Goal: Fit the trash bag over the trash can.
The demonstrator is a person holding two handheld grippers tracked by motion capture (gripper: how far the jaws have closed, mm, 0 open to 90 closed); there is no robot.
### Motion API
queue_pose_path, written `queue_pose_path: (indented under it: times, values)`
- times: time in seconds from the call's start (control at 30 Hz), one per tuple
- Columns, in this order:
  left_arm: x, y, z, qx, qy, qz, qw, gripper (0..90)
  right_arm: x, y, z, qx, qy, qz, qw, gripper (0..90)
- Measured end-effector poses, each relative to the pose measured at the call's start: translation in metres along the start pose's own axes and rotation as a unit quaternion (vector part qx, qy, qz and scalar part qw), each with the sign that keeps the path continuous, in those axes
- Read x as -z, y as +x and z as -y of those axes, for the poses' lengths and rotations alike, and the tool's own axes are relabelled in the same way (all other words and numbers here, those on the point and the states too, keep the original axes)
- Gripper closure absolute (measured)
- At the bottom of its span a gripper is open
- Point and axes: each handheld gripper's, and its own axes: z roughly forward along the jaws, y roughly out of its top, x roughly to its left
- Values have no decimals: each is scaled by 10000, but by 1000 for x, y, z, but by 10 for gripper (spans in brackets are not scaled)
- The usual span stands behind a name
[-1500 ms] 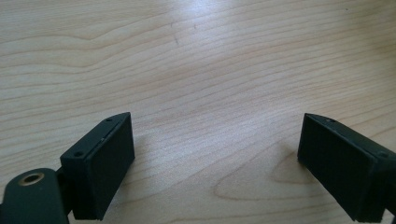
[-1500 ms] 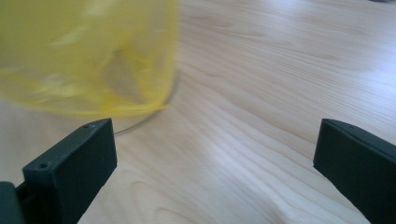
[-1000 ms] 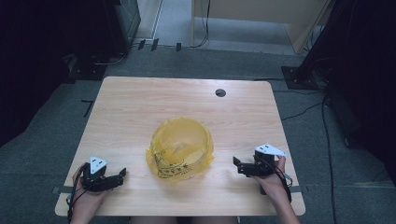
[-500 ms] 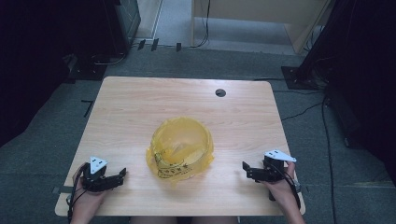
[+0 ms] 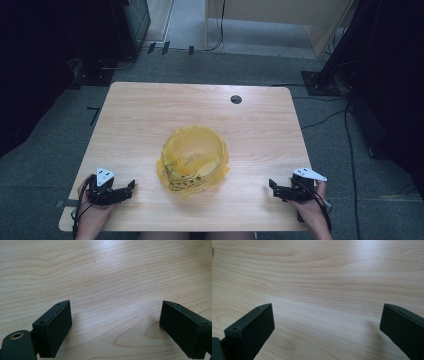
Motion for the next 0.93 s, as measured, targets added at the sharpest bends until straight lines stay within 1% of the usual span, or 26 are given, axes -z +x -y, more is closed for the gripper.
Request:
queue_pose_path:
  times: [0.2,0.27,0.3,0.33,0.4,0.47,0.57,0.73,0.93]
  values:
    - [0,0,0,0,1,0,10000,104,2,-2,8,83,75,73,9999,0]
    - [0,0,0,0,0,0,10000,104,4,-3,9,45,66,73,9999,0]
    - [0,0,0,0,0,0,10000,104,4,-4,10,69,82,77,9999,0]
    - [0,0,0,0,0,1,10000,104,5,-6,11,65,83,123,9999,0]
    - [0,0,0,0,0,1,10000,104,7,-9,13,-29,90,114,9999,0]
    - [0,0,0,0,0,0,10000,104,9,-11,14,-68,84,140,9998,0]
    - [0,0,0,1,-1,0,10000,104,10,-12,17,-3,56,250,9997,0]
    - [0,0,0,1,-1,-1,10000,104,9,-10,19,253,188,509,9982,0]
    - [0,0,0,0,-1,0,10000,104,9,-10,19,267,194,512,9981,0]
